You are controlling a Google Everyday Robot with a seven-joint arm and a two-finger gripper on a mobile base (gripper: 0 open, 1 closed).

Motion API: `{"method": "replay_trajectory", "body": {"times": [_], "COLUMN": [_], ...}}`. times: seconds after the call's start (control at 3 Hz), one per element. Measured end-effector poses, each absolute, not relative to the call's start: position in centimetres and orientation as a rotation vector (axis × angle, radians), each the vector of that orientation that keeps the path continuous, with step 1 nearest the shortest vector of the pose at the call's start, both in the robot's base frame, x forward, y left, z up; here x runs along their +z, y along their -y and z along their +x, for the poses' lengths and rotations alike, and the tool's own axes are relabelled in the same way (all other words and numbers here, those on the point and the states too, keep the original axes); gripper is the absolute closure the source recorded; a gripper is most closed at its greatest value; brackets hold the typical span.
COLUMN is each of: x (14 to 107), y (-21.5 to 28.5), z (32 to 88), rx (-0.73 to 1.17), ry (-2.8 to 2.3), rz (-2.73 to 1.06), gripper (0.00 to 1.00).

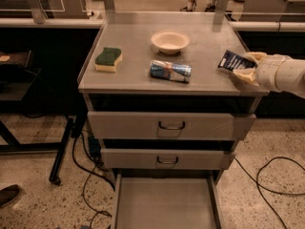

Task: Pick rxbar blueberry from bottom drawer and place on counter

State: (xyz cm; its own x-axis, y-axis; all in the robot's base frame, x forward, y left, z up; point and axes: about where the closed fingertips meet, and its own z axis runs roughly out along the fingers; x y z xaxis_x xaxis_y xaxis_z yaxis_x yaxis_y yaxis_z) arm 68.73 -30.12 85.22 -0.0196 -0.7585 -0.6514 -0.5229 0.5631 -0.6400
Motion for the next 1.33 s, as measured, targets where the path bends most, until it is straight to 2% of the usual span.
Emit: {"method": "replay_trajectory", "body": {"times": [0.67, 1.0, 1.33], "x": [83.5, 83.3, 83.3], "y": [27.9, 27.6, 27.6], "z": [67.3, 67.1, 67.1], "rx": [-0.055, -0.041, -0.041], "ry": [-1.695, -1.696, -1.696], "rz": [-1.135, -1.144, -1.144], "gripper": [1.0, 0.83, 0.6]}}
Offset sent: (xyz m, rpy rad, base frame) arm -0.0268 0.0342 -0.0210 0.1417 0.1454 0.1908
